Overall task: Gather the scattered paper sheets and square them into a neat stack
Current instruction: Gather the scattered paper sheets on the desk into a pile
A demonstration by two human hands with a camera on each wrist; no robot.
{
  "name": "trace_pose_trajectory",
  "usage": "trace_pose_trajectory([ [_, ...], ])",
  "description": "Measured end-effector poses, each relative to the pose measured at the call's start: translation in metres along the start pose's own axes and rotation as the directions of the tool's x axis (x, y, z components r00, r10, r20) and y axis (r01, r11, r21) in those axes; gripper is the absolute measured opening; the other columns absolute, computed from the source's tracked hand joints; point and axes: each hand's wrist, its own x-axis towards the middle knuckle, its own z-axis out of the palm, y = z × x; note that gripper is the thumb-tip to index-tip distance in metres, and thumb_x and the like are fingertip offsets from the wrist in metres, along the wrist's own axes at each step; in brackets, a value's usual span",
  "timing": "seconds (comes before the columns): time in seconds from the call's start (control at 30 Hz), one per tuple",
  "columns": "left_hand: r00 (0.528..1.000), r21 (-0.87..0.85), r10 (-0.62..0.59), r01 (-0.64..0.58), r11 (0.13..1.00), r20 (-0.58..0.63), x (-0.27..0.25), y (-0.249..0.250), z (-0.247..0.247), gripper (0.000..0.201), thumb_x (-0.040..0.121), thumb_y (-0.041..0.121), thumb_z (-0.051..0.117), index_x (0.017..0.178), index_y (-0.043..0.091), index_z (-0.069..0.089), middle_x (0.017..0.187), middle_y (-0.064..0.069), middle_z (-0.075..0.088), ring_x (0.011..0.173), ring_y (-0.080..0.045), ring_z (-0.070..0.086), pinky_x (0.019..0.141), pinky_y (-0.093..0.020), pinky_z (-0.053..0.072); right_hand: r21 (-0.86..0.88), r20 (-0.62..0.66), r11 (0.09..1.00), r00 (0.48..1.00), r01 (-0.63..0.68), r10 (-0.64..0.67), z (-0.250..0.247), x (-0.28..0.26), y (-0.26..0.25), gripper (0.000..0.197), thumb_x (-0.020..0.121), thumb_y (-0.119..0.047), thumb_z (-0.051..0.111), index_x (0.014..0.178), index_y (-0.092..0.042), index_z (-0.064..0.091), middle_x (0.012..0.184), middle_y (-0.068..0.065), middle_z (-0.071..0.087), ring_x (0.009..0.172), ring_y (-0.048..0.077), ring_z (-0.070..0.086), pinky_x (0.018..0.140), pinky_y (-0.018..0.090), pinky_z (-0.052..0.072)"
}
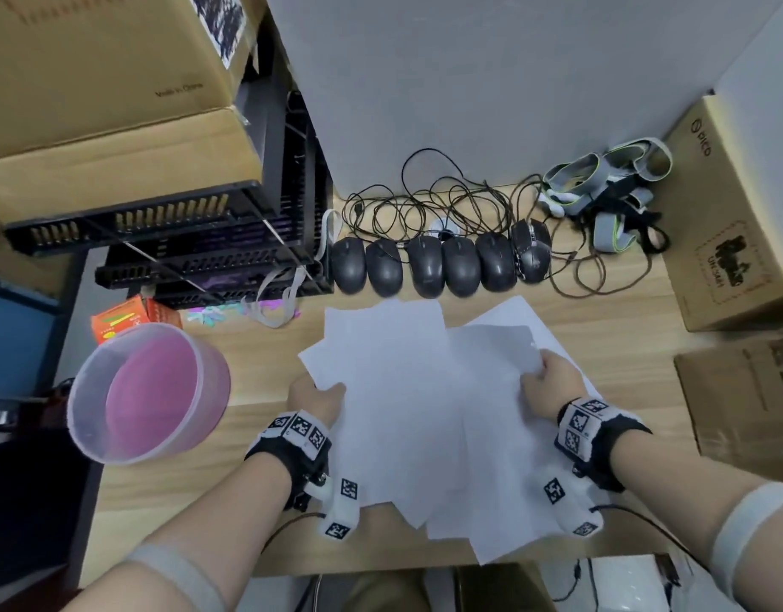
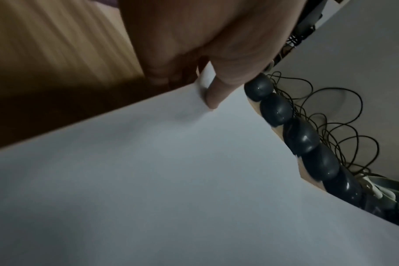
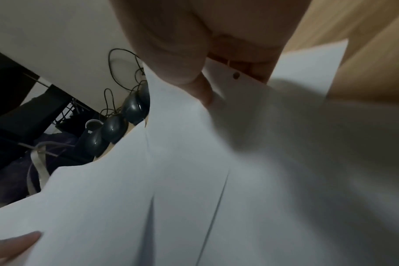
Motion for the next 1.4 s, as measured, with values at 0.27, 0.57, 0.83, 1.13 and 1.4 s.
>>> trace_pose_trajectory([
  [0.27, 0.991, 0.18, 0.027, -0.051, 0.982, 0.13, 0.012, 0.014, -0.018, 0.035, 0.087, -0.001, 0.048, 0.117, 0.001, 0.066, 0.116, -0.015, 0.068, 0.106, -0.032, 0.063, 0.083, -0.031, 0.044, 0.32, -0.332, 0.947, 0.94, 0.036, 0.076, -0.086, 0.001, -0.025, 0.01, 0.087, -0.01, 0.05, 0.087, -0.002, 0.056, 0.076, 0.011, 0.056, 0.069, 0.03, 0.052, 0.063, 0.03, 0.039],
  [0.57, 0.946, -0.045, -0.055, 0.074, 0.996, 0.32, 0.01, 0.028, -0.016, 0.053, 0.074, 0.05, 0.058, 0.107, 0.012, 0.072, 0.111, -0.011, 0.075, 0.103, -0.032, 0.07, 0.094, -0.041, 0.053, 0.428, -0.186, 0.898, 0.982, 0.099, -0.02, -0.047, -0.017, -0.073, 0.015, 0.086, -0.009, 0.046, 0.094, -0.012, 0.059, 0.075, 0.004, 0.063, 0.067, 0.025, 0.059, 0.059, 0.028, 0.047],
  [0.83, 0.949, 0.076, -0.003, -0.022, 0.997, 0.315, 0.009, 0.019, -0.013, 0.025, 0.08, 0.038, 0.073, 0.096, 0.018, 0.074, 0.109, -0.009, 0.076, 0.098, -0.027, 0.071, 0.094, -0.043, 0.054, 0.183, 0.043, 0.981, 0.996, 0.064, -0.073, 0.051, -0.033, -0.074, 0.019, 0.088, -0.02, 0.05, 0.104, -0.01, 0.053, 0.103, 0.009, 0.061, 0.093, 0.032, 0.06, 0.081, 0.038, 0.049],
  [1.13, 0.978, 0.305, 0.002, -0.068, 0.95, 0.21, 0.022, 0.008, -0.042, 0.03, 0.086, -0.008, 0.055, 0.115, -0.008, 0.064, 0.11, -0.022, 0.068, 0.088, -0.027, 0.059, 0.076, -0.032, 0.045, -0.169, -0.258, 0.935, 0.93, -0.312, 0.264, -0.022, 0.003, 0.008, 0.091, 0.046, -0.048, 0.076, 0.118, -0.004, 0.043, 0.122, 0.018, 0.043, 0.116, 0.037, 0.042, 0.097, 0.046, 0.042],
  [1.4, 0.978, 0.29, -0.044, -0.017, 0.957, 0.202, 0.033, -0.004, -0.054, 0.032, 0.083, -0.007, 0.057, 0.115, -0.004, 0.065, 0.116, -0.022, 0.069, 0.098, -0.034, 0.065, 0.087, -0.04, 0.052, -0.209, -0.035, 0.967, 0.989, -0.147, 0.143, -0.024, 0.012, 0.024, 0.105, 0.04, -0.043, 0.091, 0.123, -0.011, 0.037, 0.124, 0.011, 0.046, 0.113, 0.032, 0.052, 0.093, 0.043, 0.049],
])
